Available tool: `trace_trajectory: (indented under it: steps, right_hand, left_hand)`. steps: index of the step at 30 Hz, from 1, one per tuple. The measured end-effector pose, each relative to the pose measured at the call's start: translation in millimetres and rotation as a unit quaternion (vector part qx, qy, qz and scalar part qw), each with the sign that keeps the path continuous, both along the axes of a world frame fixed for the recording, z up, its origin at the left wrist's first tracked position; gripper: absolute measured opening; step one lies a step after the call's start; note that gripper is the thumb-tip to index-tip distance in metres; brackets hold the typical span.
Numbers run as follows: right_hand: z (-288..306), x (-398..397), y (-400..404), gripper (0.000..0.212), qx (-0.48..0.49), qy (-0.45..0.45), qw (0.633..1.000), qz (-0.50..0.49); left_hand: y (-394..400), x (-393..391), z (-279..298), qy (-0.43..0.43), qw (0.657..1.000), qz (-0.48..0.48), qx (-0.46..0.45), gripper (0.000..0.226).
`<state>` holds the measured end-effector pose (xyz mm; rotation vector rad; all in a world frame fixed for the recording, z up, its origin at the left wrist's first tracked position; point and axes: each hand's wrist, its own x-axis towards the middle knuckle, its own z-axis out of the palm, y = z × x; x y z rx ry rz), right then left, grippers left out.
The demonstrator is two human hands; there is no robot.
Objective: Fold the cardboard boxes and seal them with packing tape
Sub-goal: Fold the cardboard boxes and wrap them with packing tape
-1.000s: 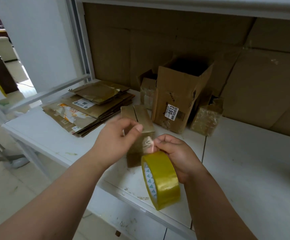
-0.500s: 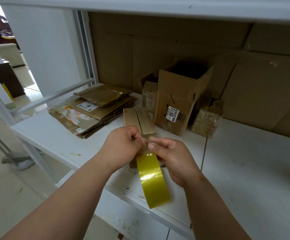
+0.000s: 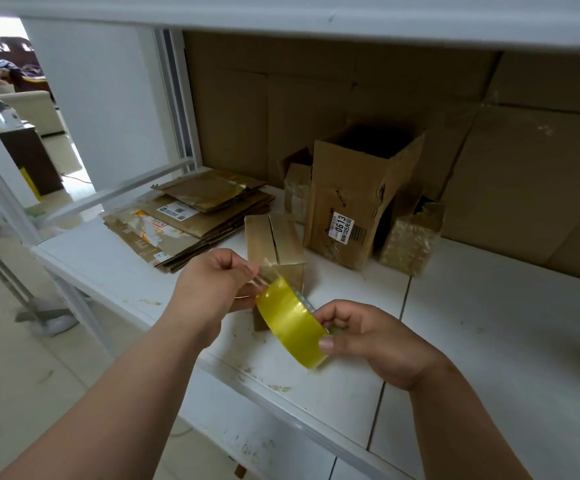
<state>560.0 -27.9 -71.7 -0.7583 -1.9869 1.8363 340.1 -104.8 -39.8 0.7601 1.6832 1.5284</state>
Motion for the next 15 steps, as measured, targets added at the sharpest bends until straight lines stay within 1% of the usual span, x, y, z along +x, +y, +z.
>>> trace_trajectory:
  steps: [3, 5, 6, 8, 10, 12, 15]
  right_hand:
    - [6.0, -0.1, 2.0, 0.034, 0.066, -0.054, 0.996, 0.019]
    - [10.0, 1.5, 5.4, 0.028, 0.095, -0.057, 0.994, 0.009]
    - [11.7, 3.2, 7.4, 0.024, 0.092, -0.039, 0.995, 0.004]
    - [17.1, 7.2, 12.6, 0.015, 0.060, 0.024, 0.998, -0.015]
    - [23.9, 10.9, 19.9, 0.011, 0.047, 0.061, 0.997, -0.032]
    - [31.4, 13.3, 27.2, 0.020, 0.063, 0.062, 0.996, -0.031]
    - [38.8, 22.5, 40.8, 0.044, 0.091, 0.054, 0.993, -0.054]
  left_hand:
    - [-0.6, 1.4, 3.8, -0.030, 0.999, 0.004, 0.008, 0.019]
    - [-1.2, 2.5, 8.0, -0.044, 0.999, 0.006, 0.020, 0.018]
    - [-1.6, 3.7, 10.2, -0.052, 0.998, 0.006, 0.028, 0.019]
    - [-2.3, 8.4, 15.3, -0.077, 0.996, 0.007, 0.049, 0.021]
    - [-1.2, 14.9, 19.7, -0.097, 0.993, 0.014, 0.065, 0.023]
    - [0.3, 17.9, 23.6, -0.091, 0.992, 0.032, 0.078, 0.024]
    - [0.0, 10.1, 31.2, -0.067, 0.990, 0.066, 0.102, 0.024]
